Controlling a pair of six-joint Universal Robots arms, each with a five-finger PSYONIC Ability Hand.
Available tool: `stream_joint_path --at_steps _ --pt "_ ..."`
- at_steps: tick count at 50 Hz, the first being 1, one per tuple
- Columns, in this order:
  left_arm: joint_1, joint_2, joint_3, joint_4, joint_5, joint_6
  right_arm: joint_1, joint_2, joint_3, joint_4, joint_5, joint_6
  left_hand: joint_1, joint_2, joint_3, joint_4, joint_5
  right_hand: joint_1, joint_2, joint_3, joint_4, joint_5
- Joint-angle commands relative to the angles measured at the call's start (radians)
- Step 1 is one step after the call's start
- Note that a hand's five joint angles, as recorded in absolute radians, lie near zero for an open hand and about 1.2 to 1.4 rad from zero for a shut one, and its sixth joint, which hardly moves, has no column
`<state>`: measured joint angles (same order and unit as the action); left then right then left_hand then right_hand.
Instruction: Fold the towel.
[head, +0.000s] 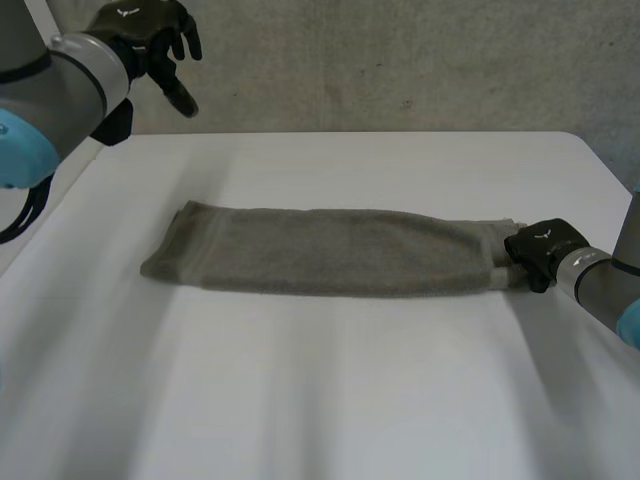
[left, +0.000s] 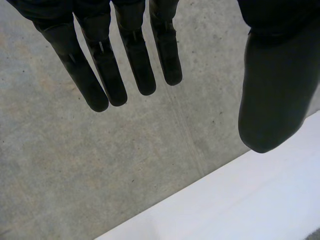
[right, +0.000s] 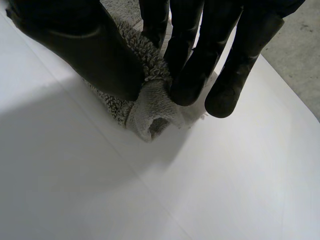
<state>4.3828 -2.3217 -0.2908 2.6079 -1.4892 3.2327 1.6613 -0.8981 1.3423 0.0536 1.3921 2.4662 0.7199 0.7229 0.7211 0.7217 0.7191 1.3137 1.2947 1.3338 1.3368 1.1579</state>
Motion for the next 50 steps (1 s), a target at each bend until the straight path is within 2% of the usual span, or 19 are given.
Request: stream_joint_path --at_steps 1,2,4,5,7,16,23,28,37,39,40,42,43,45,46,50 --pt "0.027 0.279 -0.587 0.462 0.015 0.015 0.000 -0.001 0.006 0.000 -0.005 -0.001 -0.098 -0.101 -0.099 -0.100 -0.272 0.083 0.102 0.062 0.060 0.064" --pt "0.027 0.280 -0.588 0.463 0.015 0.015 0.000 -0.001 0.006 0.000 -0.005 -0.001 -0.098 -0.101 -0.099 -0.100 -0.272 0.083 0.102 0.062 0.060 0.064" --pt "0.046 0.390 -0.788 0.674 0.039 0.016 0.000 -0.002 0.005 0.000 -0.005 -0.001 -0.165 -0.168 -0.167 -0.167 -0.339 0.083 0.102 0.062 0.060 0.064" --pt "0.046 0.390 -0.789 0.675 0.040 0.016 0.000 -0.002 0.005 0.000 -0.005 -0.001 -0.166 -0.169 -0.167 -0.168 -0.340 0.083 0.102 0.062 0.060 0.064" --pt "0.057 0.447 -0.931 0.764 0.066 0.015 0.000 -0.014 0.001 0.003 -0.004 -0.003 -0.236 -0.239 -0.237 -0.238 -0.410 0.083 0.102 0.062 0.060 0.064" --pt "0.055 0.461 -1.163 0.779 0.079 0.016 -0.029 -0.073 0.003 0.017 -0.005 -0.026 -0.257 -0.260 -0.258 -0.259 -0.431 0.083 0.102 0.062 0.060 0.064" --pt "0.058 0.450 -1.338 0.857 0.112 0.018 -0.090 -0.133 -0.017 0.038 0.012 -0.159 -0.266 -0.269 -0.267 -0.267 -0.439 0.083 0.102 0.062 0.060 0.064" --pt "0.060 0.449 -1.395 0.922 0.112 0.019 -0.126 -0.166 -0.072 0.049 0.013 -0.217 -0.271 -0.275 -0.273 -0.273 -0.445 0.083 0.102 0.062 0.060 0.064" --pt "0.055 0.444 -1.406 0.929 0.112 0.021 -0.100 -0.165 -0.239 0.055 0.007 -0.240 -0.295 -0.298 -0.296 -0.297 -0.469 0.083 0.102 0.062 0.060 0.064" --pt "0.052 0.443 -1.407 0.932 0.110 0.048 -0.010 -0.141 -0.320 0.045 -0.004 -0.240 -0.321 -0.324 -0.323 -0.323 -0.495 0.083 0.102 0.062 0.060 0.064" --pt "0.052 0.443 -1.407 0.933 0.110 0.048 -0.009 -0.140 -0.321 0.045 -0.004 -0.240 -0.321 -0.324 -0.323 -0.323 -0.495 0.083 0.102 0.062 0.060 0.064" --pt "0.052 0.444 -1.415 0.936 0.107 0.100 0.121 -0.053 -0.424 0.023 -0.005 -0.250 -0.365 -0.368 -0.366 -0.367 -0.539 0.083 0.102 0.062 0.060 0.064" --pt "0.052 0.444 -1.415 0.936 0.107 0.101 0.121 -0.053 -0.425 0.023 -0.005 -0.250 -0.365 -0.368 -0.367 -0.367 -0.539 0.083 0.102 0.062 0.060 0.064" --pt "0.057 0.447 -1.420 0.937 0.103 0.130 0.252 0.019 -0.504 0.003 -0.016 -0.277 -0.401 -0.404 -0.402 -0.402 -0.574 0.083 0.102 0.062 0.060 0.064" --pt "0.057 0.447 -1.420 0.937 0.102 0.130 0.253 0.019 -0.505 0.003 -0.016 -0.277 -0.401 -0.404 -0.402 -0.403 -0.574 0.083 0.102 0.062 0.060 0.064" --pt "0.069 0.453 -1.417 0.937 0.099 0.133 0.429 0.143 -0.584 -0.041 -0.076 -0.326 -0.427 -0.430 -0.428 -0.429 -0.601 0.083 0.102 0.062 0.060 0.064"
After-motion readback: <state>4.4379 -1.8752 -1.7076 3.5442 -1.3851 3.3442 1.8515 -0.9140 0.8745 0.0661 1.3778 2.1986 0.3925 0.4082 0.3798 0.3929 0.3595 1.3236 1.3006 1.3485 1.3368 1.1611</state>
